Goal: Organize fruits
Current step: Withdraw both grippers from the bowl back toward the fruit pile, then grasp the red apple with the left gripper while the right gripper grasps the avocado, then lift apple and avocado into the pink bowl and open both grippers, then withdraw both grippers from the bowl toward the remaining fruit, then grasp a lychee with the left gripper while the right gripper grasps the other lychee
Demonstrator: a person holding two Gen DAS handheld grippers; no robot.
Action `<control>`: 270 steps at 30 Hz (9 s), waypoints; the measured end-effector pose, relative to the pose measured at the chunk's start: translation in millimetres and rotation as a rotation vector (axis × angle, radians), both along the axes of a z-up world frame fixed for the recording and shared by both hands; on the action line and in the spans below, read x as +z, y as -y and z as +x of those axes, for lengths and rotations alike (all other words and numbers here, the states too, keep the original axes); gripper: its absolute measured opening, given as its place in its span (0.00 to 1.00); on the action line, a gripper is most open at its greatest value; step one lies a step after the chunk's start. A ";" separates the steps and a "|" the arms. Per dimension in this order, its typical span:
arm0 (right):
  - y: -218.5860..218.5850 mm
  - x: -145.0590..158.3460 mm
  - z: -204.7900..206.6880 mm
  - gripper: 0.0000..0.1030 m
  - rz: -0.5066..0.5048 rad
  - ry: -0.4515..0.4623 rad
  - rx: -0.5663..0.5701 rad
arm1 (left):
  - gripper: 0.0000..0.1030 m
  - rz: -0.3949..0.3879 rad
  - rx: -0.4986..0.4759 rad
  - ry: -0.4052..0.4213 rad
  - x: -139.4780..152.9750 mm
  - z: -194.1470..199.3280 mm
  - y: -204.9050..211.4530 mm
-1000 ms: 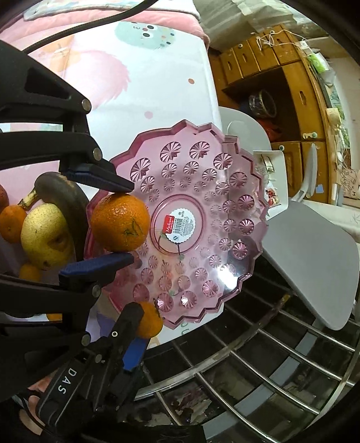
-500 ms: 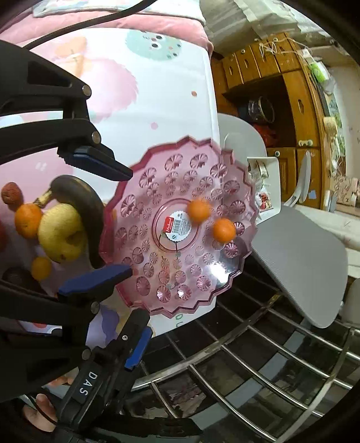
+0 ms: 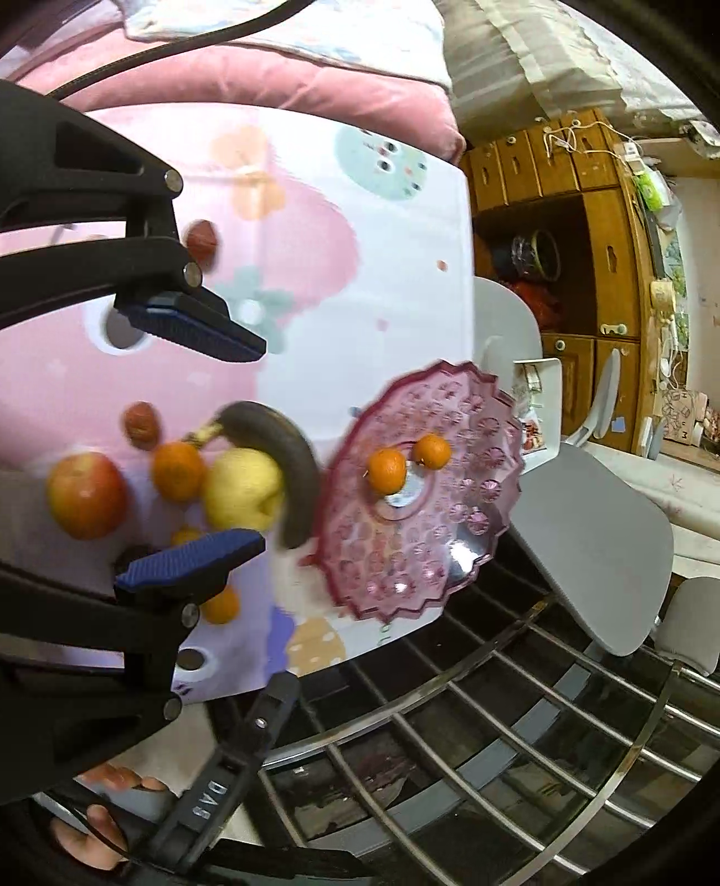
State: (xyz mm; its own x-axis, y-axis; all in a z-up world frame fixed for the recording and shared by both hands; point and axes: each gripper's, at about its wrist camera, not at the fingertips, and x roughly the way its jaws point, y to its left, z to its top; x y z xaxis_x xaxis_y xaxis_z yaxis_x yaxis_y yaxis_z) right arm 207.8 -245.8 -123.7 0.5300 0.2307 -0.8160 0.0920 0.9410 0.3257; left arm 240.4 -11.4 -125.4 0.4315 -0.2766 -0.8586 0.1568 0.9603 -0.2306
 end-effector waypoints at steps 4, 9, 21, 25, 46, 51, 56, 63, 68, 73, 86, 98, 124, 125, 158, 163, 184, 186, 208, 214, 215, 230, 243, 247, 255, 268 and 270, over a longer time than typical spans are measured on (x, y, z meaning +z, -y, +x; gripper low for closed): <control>-4.2 7.9 -28.1 0.45 -0.007 -0.017 -0.037 | 0.60 0.005 -0.018 -0.009 4.5 -30.7 -12.1; -9.0 13.6 -64.1 0.50 0.013 -0.040 -0.091 | 0.60 0.001 -0.036 -0.008 10.1 -64.2 -26.2; -18.1 7.4 -130.7 0.55 0.121 -0.139 -0.224 | 0.68 -0.020 -0.098 -0.025 13.0 -114.6 -41.2; -18.3 -2.5 -140.3 0.55 0.185 -0.194 -0.257 | 0.74 -0.034 -0.118 -0.048 7.8 -122.8 -42.0; 5.9 -79.6 -123.6 0.69 0.465 -0.456 -0.452 | 0.81 0.029 -0.190 -0.250 -51.9 -92.4 14.3; 11.1 -99.8 -96.2 0.69 0.454 -0.514 -0.457 | 0.81 0.074 -0.184 -0.321 -76.1 -69.2 33.2; 11.4 -117.8 -68.4 0.69 0.433 -0.560 -0.422 | 0.81 0.091 -0.171 -0.382 -98.6 -53.4 47.3; 3.8 -135.6 -40.6 0.69 0.370 -0.611 -0.356 | 0.81 0.097 -0.145 -0.450 -123.1 -42.4 57.8; 2.8 -139.5 -26.5 0.69 0.311 -0.623 -0.329 | 0.81 0.104 -0.136 -0.474 -136.7 -37.6 62.0; 1.5 -140.6 -17.3 0.69 0.273 -0.619 -0.305 | 0.74 0.110 -0.137 -0.483 -146.0 -33.2 68.6; 5.1 -140.7 -6.2 0.65 0.265 -0.601 -0.253 | 0.63 0.096 -0.141 -0.475 -154.6 -31.0 76.3; 9.3 -132.9 -20.3 0.60 0.288 -0.552 -0.231 | 0.62 0.122 -0.132 -0.444 -144.7 -48.1 59.4; -1.8 -116.8 -54.4 0.58 0.305 -0.407 -0.216 | 0.63 0.083 -0.092 -0.239 -42.0 -75.1 0.5; -2.0 -111.8 -55.5 0.58 0.313 -0.396 -0.210 | 0.63 0.087 -0.098 -0.226 -34.9 -72.5 0.9; 32.2 -28.4 99.7 0.59 0.251 -0.108 -0.039 | 0.63 0.048 -0.011 -0.020 3.4 121.2 46.3; 29.4 -41.9 121.3 0.59 0.170 -0.127 0.002 | 0.63 0.033 0.021 -0.075 -25.5 147.5 54.4; 12.7 -64.8 139.5 0.60 0.147 -0.172 0.127 | 0.77 0.034 0.043 -0.165 -67.4 165.4 74.0; 13.0 -62.1 136.3 0.60 0.160 -0.173 0.119 | 0.77 0.036 0.034 -0.145 -58.1 161.7 75.0; -5.7 -12.0 66.1 0.59 0.181 -0.112 0.085 | 0.77 -0.003 0.059 -0.066 14.5 67.6 7.1; -23.8 1.8 33.3 0.59 0.141 -0.081 0.030 | 0.77 -0.012 0.027 -0.033 22.4 39.7 -25.2; -28.6 3.9 25.4 0.59 0.134 -0.079 0.015 | 0.77 -0.013 0.020 -0.035 22.6 34.9 -31.3; -101.2 21.1 -64.5 0.61 0.065 -0.076 -0.133 | 0.77 0.051 -0.126 0.002 47.7 -39.2 -121.0; -149.4 4.6 -114.4 0.65 0.051 -0.024 -0.146 | 0.77 0.044 -0.122 -0.052 13.9 -65.1 -164.6; -163.1 -1.9 -117.4 0.65 0.014 0.013 -0.112 | 0.77 0.041 -0.124 -0.071 -1.5 -64.4 -162.9; -181.1 -25.9 -108.5 0.65 -0.070 0.016 -0.065 | 0.77 0.022 -0.102 -0.125 -32.2 -48.1 -150.2; -185.8 -81.8 -63.3 0.65 -0.205 -0.017 0.048 | 0.73 0.004 0.031 -0.214 -105.0 10.8 -132.7; -185.9 -91.8 -56.8 0.65 -0.207 -0.024 0.068 | 0.71 -0.001 0.051 -0.238 -116.6 18.1 -130.2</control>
State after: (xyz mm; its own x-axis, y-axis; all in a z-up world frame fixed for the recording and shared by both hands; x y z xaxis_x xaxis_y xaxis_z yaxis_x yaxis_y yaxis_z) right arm 151.1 -59.9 -215.6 0.4985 0.0918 -0.8620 0.0313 0.9918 0.1237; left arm 258.5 118.8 -242.1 0.2303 -0.2603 -0.9377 0.0493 0.9654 -0.2559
